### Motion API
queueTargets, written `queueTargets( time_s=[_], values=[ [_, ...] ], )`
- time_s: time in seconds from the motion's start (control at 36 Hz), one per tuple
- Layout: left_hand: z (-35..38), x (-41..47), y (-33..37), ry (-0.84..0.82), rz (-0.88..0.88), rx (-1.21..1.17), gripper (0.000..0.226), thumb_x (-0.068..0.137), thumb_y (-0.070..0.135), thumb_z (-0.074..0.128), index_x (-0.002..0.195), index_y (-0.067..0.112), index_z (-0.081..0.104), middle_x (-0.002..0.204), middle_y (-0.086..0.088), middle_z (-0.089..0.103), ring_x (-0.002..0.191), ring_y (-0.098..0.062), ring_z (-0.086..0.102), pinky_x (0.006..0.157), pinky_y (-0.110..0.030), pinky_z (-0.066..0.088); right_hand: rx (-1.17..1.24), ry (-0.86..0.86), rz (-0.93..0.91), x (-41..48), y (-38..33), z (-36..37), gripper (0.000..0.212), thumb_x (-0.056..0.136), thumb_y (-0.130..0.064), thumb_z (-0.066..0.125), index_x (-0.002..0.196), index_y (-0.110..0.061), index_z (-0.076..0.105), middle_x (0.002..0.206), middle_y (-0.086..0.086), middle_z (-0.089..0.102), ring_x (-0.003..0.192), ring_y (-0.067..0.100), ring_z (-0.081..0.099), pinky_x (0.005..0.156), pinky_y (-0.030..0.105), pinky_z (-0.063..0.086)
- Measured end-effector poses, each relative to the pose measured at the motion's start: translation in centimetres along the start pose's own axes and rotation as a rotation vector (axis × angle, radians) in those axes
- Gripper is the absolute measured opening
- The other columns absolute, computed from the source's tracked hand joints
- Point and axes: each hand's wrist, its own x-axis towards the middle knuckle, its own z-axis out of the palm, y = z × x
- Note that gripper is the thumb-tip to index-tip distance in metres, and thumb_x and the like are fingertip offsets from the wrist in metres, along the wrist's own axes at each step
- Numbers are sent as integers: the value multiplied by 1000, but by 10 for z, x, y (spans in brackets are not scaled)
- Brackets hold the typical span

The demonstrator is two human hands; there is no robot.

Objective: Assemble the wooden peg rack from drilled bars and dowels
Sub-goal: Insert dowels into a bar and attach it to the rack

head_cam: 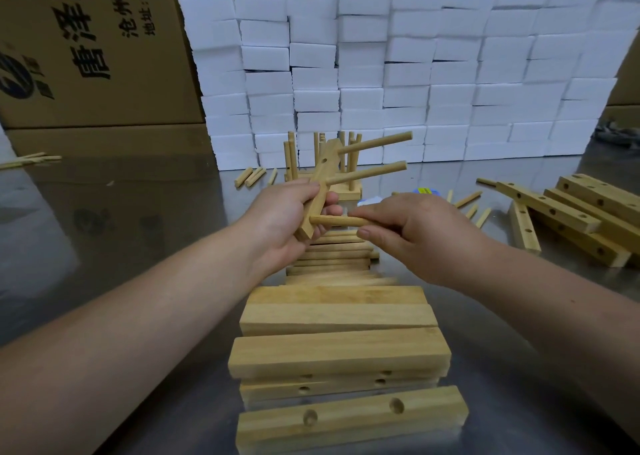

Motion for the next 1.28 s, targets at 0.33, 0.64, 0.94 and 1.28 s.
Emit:
queueTargets(
  time_s=[0.33, 0.64, 0.94, 1.28],
  values=[
    [2, -3, 5, -6, -4, -14, 18, 97, 7, 42, 90, 3, 58, 59, -4, 61, 46, -10, 58, 48, -18, 49, -192, 135, -165, -1, -14, -6, 41, 86, -29, 38, 103, -14, 72, 57, -6, 43, 58, 12, 37, 52, 12, 17],
    [2, -4, 8, -1, -19, 17, 16, 97, 10, 41, 93, 8, 56, 63, -4, 60, 48, -11, 51, 50, -23, 44, -207, 150, -93, 0, -14, 0, 29, 82, -20, 56, 106, -15, 71, 59, 0, 61, 56, 21, 53, 54, 27, 34],
    [4, -7, 10, -41, 41, 42, 18, 97, 8, 41, 89, 8, 57, 60, -1, 61, 47, -9, 57, 51, -21, 47, -197, 180, -151, -1, -15, -2, 39, 85, -27, 42, 109, -14, 70, 58, -3, 52, 60, 11, 38, 51, 21, 23],
    [3, -11, 9, -101, 118, 160, 24, 98, 11, 37, 86, 9, 58, 59, 2, 59, 50, -6, 56, 50, -19, 41, -34, 180, -56, -3, -18, 2, 36, 85, -26, 51, 117, -19, 66, 85, -5, 71, 77, 8, 60, 62, 10, 33]
  ],
)
